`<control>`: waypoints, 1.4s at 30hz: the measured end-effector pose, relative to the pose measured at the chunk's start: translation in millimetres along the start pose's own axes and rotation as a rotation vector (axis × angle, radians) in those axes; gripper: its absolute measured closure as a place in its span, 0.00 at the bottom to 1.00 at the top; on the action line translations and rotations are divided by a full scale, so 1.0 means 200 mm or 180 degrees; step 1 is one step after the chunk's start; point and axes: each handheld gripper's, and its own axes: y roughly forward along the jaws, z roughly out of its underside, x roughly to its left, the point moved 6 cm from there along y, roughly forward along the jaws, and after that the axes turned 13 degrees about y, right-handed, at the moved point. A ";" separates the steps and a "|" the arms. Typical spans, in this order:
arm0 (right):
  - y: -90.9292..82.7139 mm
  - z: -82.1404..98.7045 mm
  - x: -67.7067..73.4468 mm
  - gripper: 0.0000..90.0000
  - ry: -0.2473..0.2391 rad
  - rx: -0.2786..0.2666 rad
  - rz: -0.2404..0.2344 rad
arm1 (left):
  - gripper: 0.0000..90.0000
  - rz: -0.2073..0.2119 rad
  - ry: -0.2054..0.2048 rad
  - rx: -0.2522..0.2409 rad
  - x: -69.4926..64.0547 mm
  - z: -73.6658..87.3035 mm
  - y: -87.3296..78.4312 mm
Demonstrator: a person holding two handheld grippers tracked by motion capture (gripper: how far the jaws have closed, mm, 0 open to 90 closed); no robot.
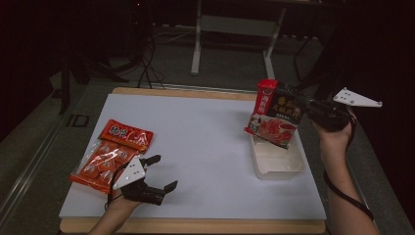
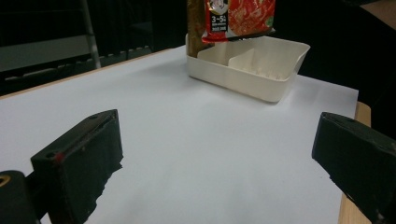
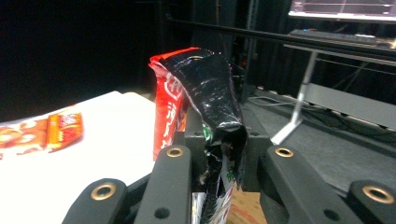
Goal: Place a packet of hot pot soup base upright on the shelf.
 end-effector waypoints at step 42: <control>0.13 0.16 -0.21 0.86 -0.0192 0.0201 0.0062 | 0.03 0.0032 -0.0082 0.0001 -0.01 0.02 -0.01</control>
